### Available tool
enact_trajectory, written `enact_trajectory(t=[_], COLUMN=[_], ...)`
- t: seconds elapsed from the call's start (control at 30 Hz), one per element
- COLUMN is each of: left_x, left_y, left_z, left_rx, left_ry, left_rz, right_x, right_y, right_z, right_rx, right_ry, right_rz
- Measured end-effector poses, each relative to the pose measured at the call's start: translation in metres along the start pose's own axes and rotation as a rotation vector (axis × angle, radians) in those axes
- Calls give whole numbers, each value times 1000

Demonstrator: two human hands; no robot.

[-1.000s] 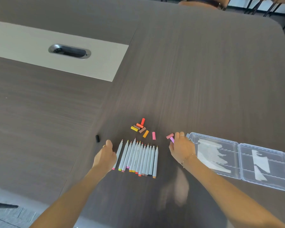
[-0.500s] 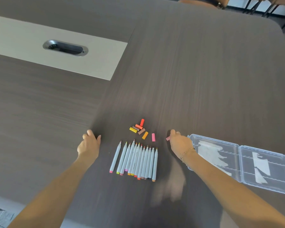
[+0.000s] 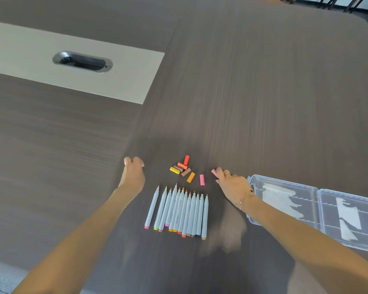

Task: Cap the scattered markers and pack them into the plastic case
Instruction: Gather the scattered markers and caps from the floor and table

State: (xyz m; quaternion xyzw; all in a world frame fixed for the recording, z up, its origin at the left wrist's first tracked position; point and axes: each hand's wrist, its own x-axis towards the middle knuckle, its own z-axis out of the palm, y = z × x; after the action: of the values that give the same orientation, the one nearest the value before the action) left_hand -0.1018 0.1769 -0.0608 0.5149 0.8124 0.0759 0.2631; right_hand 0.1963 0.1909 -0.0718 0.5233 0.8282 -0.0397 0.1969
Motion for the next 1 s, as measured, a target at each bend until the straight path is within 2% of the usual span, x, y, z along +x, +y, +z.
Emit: enact_trajectory(t=[0.13, 0.2, 0.27, 0.37, 0.43, 0.5, 0.6, 0.7, 0.8, 1.0], left_x=[1, -1, -2, 1, -1, 3, 8, 8, 8, 17], left_y=[33, 48, 58, 70, 73, 70, 67, 71, 78, 74], left_z=[12, 18, 22, 26, 25, 28, 30, 34, 39, 55], left_rx=[136, 297, 471, 607, 649, 829, 964, 940, 853, 751], left_ry=[-89, -96, -59, -119, -142, -145, -163, -180, -103, -67], left_rz=[218, 296, 461, 546, 576, 670, 751, 810, 734, 631], right_x=[18, 26, 36, 45, 46, 44, 37, 29, 25, 24], right_y=[-10, -12, -15, -19, -20, -18, -17, -23, -29, -36], right_z=[-10, -19, -28, -34, -38, -42, -41, -35, -34, -30], right_rx=[11, 29, 7, 1, 10, -43, -63, -10, 182, 372], right_ry=[-2, -145, -270, -345, -369, -385, -303, -186, -92, -78], right_rz=[22, 41, 63, 124, 147, 81, 21, 25, 131, 176])
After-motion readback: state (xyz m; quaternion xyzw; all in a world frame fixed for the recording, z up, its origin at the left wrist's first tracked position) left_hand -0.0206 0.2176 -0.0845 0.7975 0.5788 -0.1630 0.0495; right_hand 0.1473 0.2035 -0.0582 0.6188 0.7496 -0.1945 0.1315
